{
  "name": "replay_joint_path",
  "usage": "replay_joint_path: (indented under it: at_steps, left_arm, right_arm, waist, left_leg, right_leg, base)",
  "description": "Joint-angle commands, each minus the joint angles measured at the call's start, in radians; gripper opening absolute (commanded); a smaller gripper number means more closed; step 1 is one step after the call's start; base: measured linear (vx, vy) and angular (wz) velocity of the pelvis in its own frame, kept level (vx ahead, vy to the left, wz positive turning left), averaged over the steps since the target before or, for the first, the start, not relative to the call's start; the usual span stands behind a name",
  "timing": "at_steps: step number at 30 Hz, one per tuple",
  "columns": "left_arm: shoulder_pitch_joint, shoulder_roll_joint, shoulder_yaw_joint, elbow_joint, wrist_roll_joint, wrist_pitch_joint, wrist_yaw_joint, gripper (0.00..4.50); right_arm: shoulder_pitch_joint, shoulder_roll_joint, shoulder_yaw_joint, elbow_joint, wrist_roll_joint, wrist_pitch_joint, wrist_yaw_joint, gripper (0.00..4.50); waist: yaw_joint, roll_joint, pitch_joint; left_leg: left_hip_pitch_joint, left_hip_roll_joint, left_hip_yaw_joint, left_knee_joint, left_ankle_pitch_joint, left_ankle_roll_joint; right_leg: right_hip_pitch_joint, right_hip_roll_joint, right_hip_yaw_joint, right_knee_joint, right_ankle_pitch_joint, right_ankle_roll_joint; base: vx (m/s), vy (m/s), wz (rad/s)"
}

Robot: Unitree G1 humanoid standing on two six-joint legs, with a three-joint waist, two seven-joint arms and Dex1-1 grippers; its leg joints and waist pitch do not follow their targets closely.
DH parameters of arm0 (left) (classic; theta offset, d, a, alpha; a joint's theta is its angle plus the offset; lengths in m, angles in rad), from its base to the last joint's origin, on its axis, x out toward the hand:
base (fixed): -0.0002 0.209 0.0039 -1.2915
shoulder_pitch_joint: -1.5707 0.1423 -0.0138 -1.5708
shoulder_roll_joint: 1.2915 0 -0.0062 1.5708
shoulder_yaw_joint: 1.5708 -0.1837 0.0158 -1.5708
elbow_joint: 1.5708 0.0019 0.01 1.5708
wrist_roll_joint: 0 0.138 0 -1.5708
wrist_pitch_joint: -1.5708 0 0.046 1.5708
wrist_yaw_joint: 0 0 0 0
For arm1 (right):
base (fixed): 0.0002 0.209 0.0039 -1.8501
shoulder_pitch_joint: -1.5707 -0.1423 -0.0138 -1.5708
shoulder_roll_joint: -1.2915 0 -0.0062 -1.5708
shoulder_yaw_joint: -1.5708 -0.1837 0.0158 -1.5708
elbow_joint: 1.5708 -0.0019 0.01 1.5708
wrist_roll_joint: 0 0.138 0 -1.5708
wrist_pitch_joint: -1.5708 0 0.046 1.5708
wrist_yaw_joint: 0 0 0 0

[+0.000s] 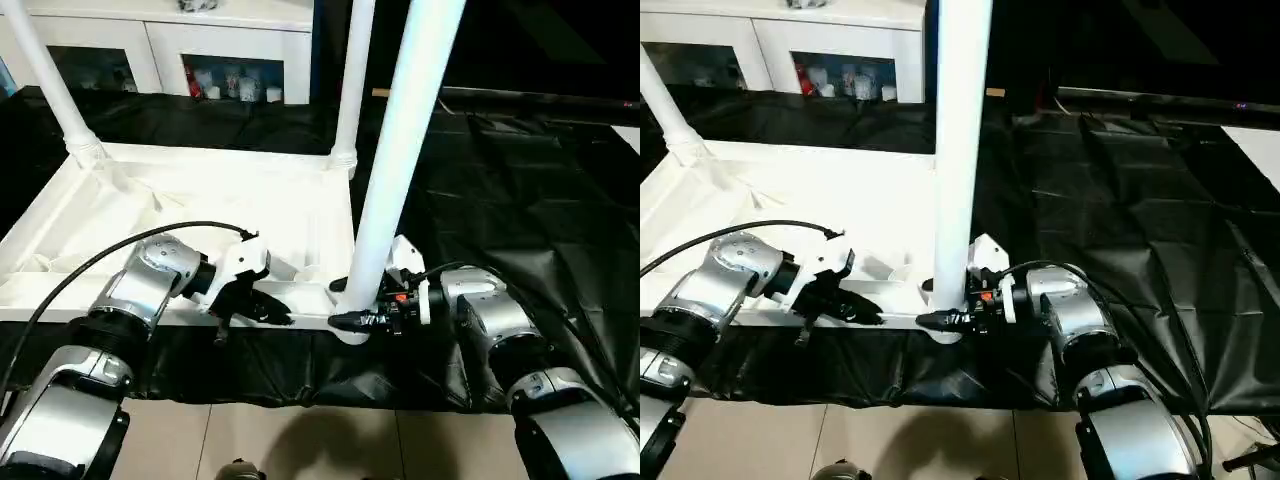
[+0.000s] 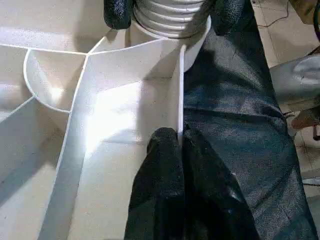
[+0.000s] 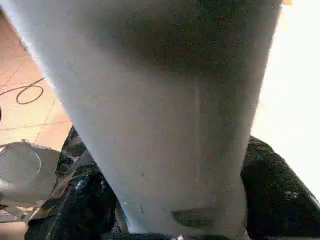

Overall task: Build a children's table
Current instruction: Rotate leg to tighten

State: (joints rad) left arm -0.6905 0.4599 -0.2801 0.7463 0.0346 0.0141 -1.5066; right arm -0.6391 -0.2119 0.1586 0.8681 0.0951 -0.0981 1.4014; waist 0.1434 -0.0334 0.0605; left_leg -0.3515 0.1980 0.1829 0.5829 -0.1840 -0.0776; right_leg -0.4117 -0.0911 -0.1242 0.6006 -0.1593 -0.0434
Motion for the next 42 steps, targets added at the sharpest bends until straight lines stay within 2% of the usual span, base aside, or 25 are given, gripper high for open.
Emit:
replay_joint_path:
  at_steps: [1,5,6,8,9,11,12,13,14,15,17,18,19,20,21,22,24,25,27,30,33,35,37,38,42]
  left_arm:
    - [-0.015,-0.020,-0.012,-0.009,-0.001,-0.009,0.009,0.00]
    - [-0.021,-0.041,-0.002,0.008,0.010,-0.003,0.085,0.00]
    - [-0.021,-0.041,-0.002,0.008,0.010,-0.003,0.085,0.00]
    - [-0.046,-0.082,0.017,0.039,0.033,0.032,0.223,0.00]
    - [-0.053,-0.093,0.024,0.045,0.035,0.043,0.255,0.00]
    - [-0.065,-0.118,0.033,0.050,0.036,0.062,0.305,0.00]
    - [-0.075,-0.146,0.040,0.048,0.036,0.086,0.354,0.00]
    - [-0.087,-0.184,0.049,0.044,0.036,0.120,0.416,0.00]
    - [-0.088,-0.186,0.050,0.044,0.036,0.122,0.419,0.00]
    - [-0.091,-0.204,0.052,0.042,0.038,0.134,0.448,0.00]
    - [-0.097,-0.263,0.059,0.038,0.037,0.167,0.528,0.00]
    - [-0.098,-0.283,0.059,0.037,0.038,0.174,0.549,0.00]
    - [-0.098,-0.285,0.059,0.037,0.038,0.174,0.551,0.00]
    - [-0.097,-0.298,0.059,0.037,0.038,0.177,0.563,0.00]
    - [-0.096,-0.314,0.059,0.039,0.039,0.174,0.579,0.00]
    - [-0.095,-0.318,0.058,0.039,0.040,0.173,0.582,0.00]
    - [-0.091,-0.322,0.054,0.039,0.043,0.165,0.581,0.00]
    - [-0.084,-0.318,0.051,0.037,0.046,0.154,0.573,0.00]
    - [-0.081,-0.315,0.050,0.037,0.048,0.149,0.570,0.00]
    - [-0.069,-0.289,0.047,0.028,0.052,0.139,0.550,0.00]
    - [-0.057,-0.268,0.043,0.018,0.053,0.125,0.519,0.00]
    - [-0.039,-0.221,0.035,0.003,0.040,0.077,0.420,0.00]
    - [-0.031,-0.187,0.028,-0.005,0.028,0.047,0.337,0.00]
    - [-0.031,-0.187,0.027,-0.005,0.028,0.047,0.336,0.00]
    - [-0.028,-0.159,0.022,-0.004,0.019,0.030,0.273,0.00]
  right_arm:
    - [0.026,0.017,0.061,-0.021,-0.019,0.023,0.048,2.76]
    - [0.038,0.037,0.025,-0.023,-0.007,0.042,-0.045,2.74]
    - [0.038,0.037,0.025,-0.023,-0.007,0.042,-0.045,2.74]
    - [0.029,0.074,-0.031,0.015,-0.017,0.042,-0.262,2.74]
    - [0.024,0.083,-0.042,0.029,-0.026,0.034,-0.324,2.74]
    - [0.013,0.101,-0.067,0.057,-0.036,0.020,-0.448,2.74]
    - [-0.001,0.122,-0.097,0.087,-0.041,0.013,-0.585,2.73]
    - [-0.020,0.150,-0.135,0.120,-0.036,0.021,-0.742,2.73]
    - [-0.021,0.151,-0.136,0.122,-0.036,0.021,-0.749,2.73]
    - [-0.030,0.165,-0.151,0.135,-0.034,0.018,-0.817,2.73]
    - [-0.054,0.209,-0.189,0.174,-0.021,0.015,-0.980,2.73]
    - [-0.063,0.227,-0.199,0.189,-0.020,0.003,-1.032,2.73]
    - [-0.064,0.229,-0.199,0.190,-0.020,0.001,-1.035,2.73]
    - [-0.070,0.240,-0.202,0.198,-0.024,-0.009,-1.065,2.73]
    - [-0.076,0.255,-0.196,0.210,-0.032,-0.027,-1.066,2.73]
    - [-0.077,0.258,-0.193,0.213,-0.037,-0.033,-1.067,2.73]
    - [-0.082,0.266,-0.184,0.222,-0.051,-0.057,-1.065,2.73]
    - [-0.091,0.274,-0.200,0.232,-0.037,-0.069,-1.060,2.73]
    - [-0.094,0.276,-0.207,0.234,-0.031,-0.074,-1.056,3.42]
    - [-0.102,0.272,-0.216,0.231,-0.014,-0.099,-1.000,3.54]
    - [-0.103,0.259,-0.205,0.230,-0.015,-0.127,-0.957,3.68]
    - [-0.092,0.225,-0.179,0.209,-0.010,-0.141,-0.811,3.68]
    - [-0.078,0.196,-0.150,0.190,-0.016,-0.144,-0.665,3.68]
    - [-0.077,0.195,-0.149,0.189,-0.015,-0.144,-0.662,3.68]
    - [-0.057,0.168,-0.120,0.152,-0.007,-0.129,-0.520,3.68]
  waist:
    - [-0.003,0.008,-0.072]
    - [-0.002,0.009,-0.071]
    - [-0.002,0.009,-0.067]
    - [-0.005,0.009,-0.061]
    - [-0.008,0.009,-0.058]
    - [-0.016,0.007,-0.053]
    - [-0.021,0.004,-0.056]
    - [-0.024,0.006,-0.056]
    - [-0.033,0.006,-0.059]
    - [-0.039,0.008,-0.061]
    - [-0.042,0.010,-0.064]
    - [-0.041,0.017,-0.067]
    - [-0.043,0.014,-0.068]
    - [-0.043,0.009,-0.070]
    - [-0.042,0.014,-0.071]
    - [-0.042,0.011,-0.074]
    - [-0.037,0.010,-0.079]
    - [-0.037,0.012,-0.077]
    - [-0.035,0.014,-0.076]
    - [-0.037,0.014,-0.073]
    - [-0.040,0.014,-0.073]
    - [-0.043,0.010,-0.074]
    - [-0.046,0.012,-0.074]
    - [-0.044,0.014,-0.074]
    - [-0.038,0.016,-0.073]
  left_leg:
    - [0.006,0.051,-0.013,-0.070,-0.194,0.038]
    - [0.006,0.050,-0.012,-0.070,-0.201,0.034]
    - [0.008,0.049,-0.013,-0.072,-0.220,0.029]
    - [0.014,0.049,-0.016,-0.076,-0.266,0.011]
    - [0.026,0.045,-0.019,-0.074,-0.302,-0.007]
    - [0.025,0.041,-0.026,-0.077,-0.330,-0.019]
    - [0.024,0.040,-0.029,-0.077,-0.340,-0.021]
    - [0.025,0.041,-0.030,-0.077,-0.343,-0.025]
    - [0.030,0.041,-0.031,-0.078,-0.346,-0.032]
    - [0.025,0.040,-0.031,-0.079,-0.342,-0.027]
    - [0.020,0.042,-0.029,-0.081,-0.313,-0.017]
    - [0.023,0.042,-0.026,-0.079,-0.300,-0.018]
    - [0.022,0.042,-0.025,-0.079,-0.293,-0.018]
    - [0.017,0.038,-0.020,-0.076,-0.258,-0.005]
    - [0.017,0.037,-0.018,-0.074,-0.249,0.001]
    - [0.010,0.035,-0.016,-0.072,-0.216,0.016]
    - [0.005,0.033,-0.014,-0.069,-0.160,0.038]
    - [0.002,0.034,-0.015,-0.070,-0.145,0.050]
    - [0.003,0.036,-0.014,-0.069,-0.146,0.052]
    - [0.005,0.040,-0.016,-0.073,-0.185,0.042]
    - [0.004,0.041,-0.017,-0.074,-0.195,0.040]
    - [-0.002,0.040,-0.018,-0.073,-0.189,0.050]
    - [-0.002,0.040,-0.015,-0.069,-0.168,0.069]
    - [-0.002,0.043,-0.012,-0.068,-0.157,0.077]
    - [0.002,0.047,-0.012,-0.069,-0.171,0.076]
  right_leg:
    - [0.059,-0.081,0.069,-0.066,-0.294,-0.182]
    - [0.059,-0.081,0.069,-0.069,-0.304,-0.179]
    - [0.057,-0.081,0.068,-0.075,-0.341,-0.170]
    - [0.053,-0.083,0.066,-0.087,-0.441,-0.142]
    - [0.045,-0.087,0.064,-0.101,-0.526,-0.119]
    - [0.049,-0.091,0.058,-0.110,-0.610,-0.083]
    - [0.052,-0.092,0.054,-0.116,-0.644,-0.056]
    - [0.050,-0.093,0.053,-0.117,-0.647,-0.053]
    - [0.047,-0.090,0.051,-0.119,-0.632,-0.057]
    - [0.050,-0.089,0.053,-0.117,-0.599,-0.064]
    - [0.052,-0.087,0.060,-0.109,-0.519,-0.089]
    - [0.049,-0.086,0.063,-0.103,-0.465,-0.112]
    - [0.049,-0.084,0.066,-0.099,-0.431,-0.123]
    - [0.052,-0.080,0.070,-0.089,-0.347,-0.151]
    - [0.053,-0.080,0.071,-0.085,-0.320,-0.159]
    - [0.061,-0.079,0.071,-0.078,-0.266,-0.172]
    - [0.068,-0.078,0.072,-0.067,-0.193,-0.187]
    - [0.067,-0.076,0.071,-0.065,-0.179,-0.193]
    - [0.068,-0.079,0.070,-0.068,-0.197,-0.194]
    - [0.067,-0.079,0.069,-0.074,-0.249,-0.184]
    - [0.067,-0.080,0.071,-0.074,-0.254,-0.184]
    - [0.072,-0.082,0.070,-0.071,-0.247,-0.186]
    - [0.072,-0.078,0.069,-0.067,-0.210,-0.202]
    - [0.071,-0.076,0.069,-0.064,-0.192,-0.210]
    - [0.069,-0.077,0.068,-0.063,-0.204,-0.219]
  base:
    - [0.000,0.000,0.00]
    - [0.000,0.000,0.00]
    - [0.000,0.000,0.00]
    - [0.000,0.000,0.00]
    - [0.000,0.000,0.00]
    - [0.000,0.000,0.00]
    - [0.000,0.000,0.00]
    - [0.000,0.000,0.00]
    - [0.000,0.000,0.00]
    - [0.000,0.000,0.00]
    - [0.000,0.000,0.00]
    - [0.000,0.000,0.00]
    - [0.000,0.000,0.00]
    - [0.000,0.000,0.00]
    - [0.050,-0.013,0.06]
    - [0.050,-0.013,0.06]
    - [0.025,-0.010,0.02]
    - [0.000,0.000,0.00]
    - [0.000,0.000,0.00]
    - [0.000,0.000,0.00]
    - [0.000,0.000,0.00]
    - [0.000,0.000,0.00]
    - [0.000,0.000,0.00]
    - [0.000,0.000,0.00]
    - [0.000,0.000,0.00]
